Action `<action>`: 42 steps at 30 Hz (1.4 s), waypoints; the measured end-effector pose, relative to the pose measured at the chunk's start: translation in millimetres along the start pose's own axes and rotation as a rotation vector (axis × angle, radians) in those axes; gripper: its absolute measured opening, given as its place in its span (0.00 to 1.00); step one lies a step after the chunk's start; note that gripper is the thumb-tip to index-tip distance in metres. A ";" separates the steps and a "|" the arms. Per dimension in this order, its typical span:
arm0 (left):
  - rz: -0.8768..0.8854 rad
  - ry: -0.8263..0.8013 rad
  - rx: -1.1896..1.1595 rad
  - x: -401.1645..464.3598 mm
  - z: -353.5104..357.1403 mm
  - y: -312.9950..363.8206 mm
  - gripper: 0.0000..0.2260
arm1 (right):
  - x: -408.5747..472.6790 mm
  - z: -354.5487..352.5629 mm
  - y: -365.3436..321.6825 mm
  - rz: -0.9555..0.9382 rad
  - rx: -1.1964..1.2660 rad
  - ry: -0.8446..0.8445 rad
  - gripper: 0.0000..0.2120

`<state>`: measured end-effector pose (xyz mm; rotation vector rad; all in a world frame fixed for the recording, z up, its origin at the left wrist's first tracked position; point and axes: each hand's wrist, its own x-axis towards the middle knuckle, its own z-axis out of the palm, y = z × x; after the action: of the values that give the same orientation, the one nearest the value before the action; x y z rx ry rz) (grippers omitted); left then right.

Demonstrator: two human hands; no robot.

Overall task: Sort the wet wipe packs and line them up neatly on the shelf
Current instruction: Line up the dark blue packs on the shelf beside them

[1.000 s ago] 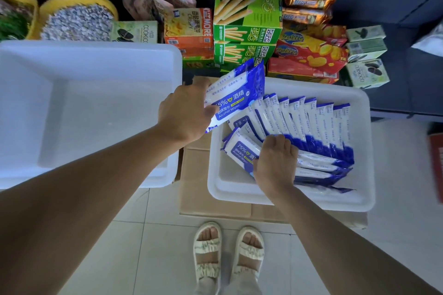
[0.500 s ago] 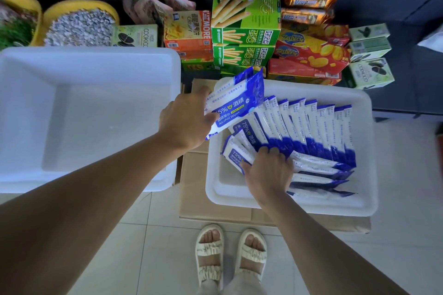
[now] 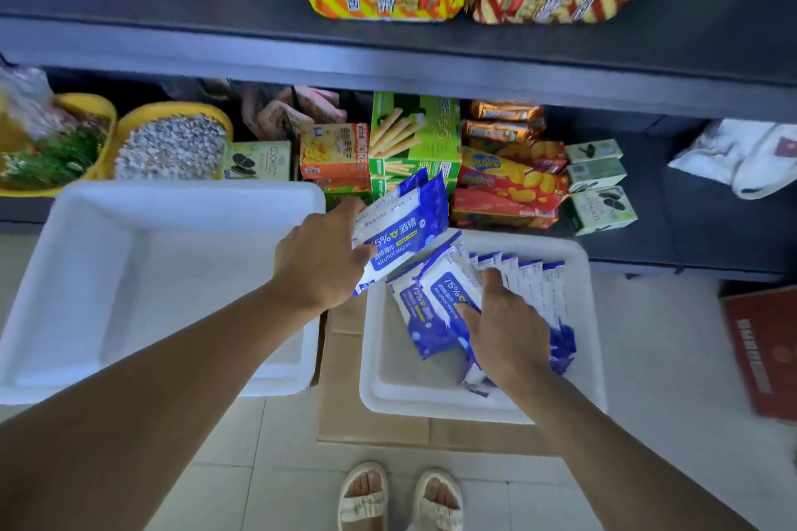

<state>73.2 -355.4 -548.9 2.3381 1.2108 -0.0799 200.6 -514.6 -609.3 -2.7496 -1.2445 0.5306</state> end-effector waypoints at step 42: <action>0.284 0.467 -0.011 -53.2 -512.4 294.4 0.13 | 15.4 -677.8 -1.7 -0.376 -0.012 0.558 0.13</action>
<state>181.9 -301.7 31.9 2.5745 1.0527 0.5970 440.3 -453.8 22.0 -2.3215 -1.5275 -0.2595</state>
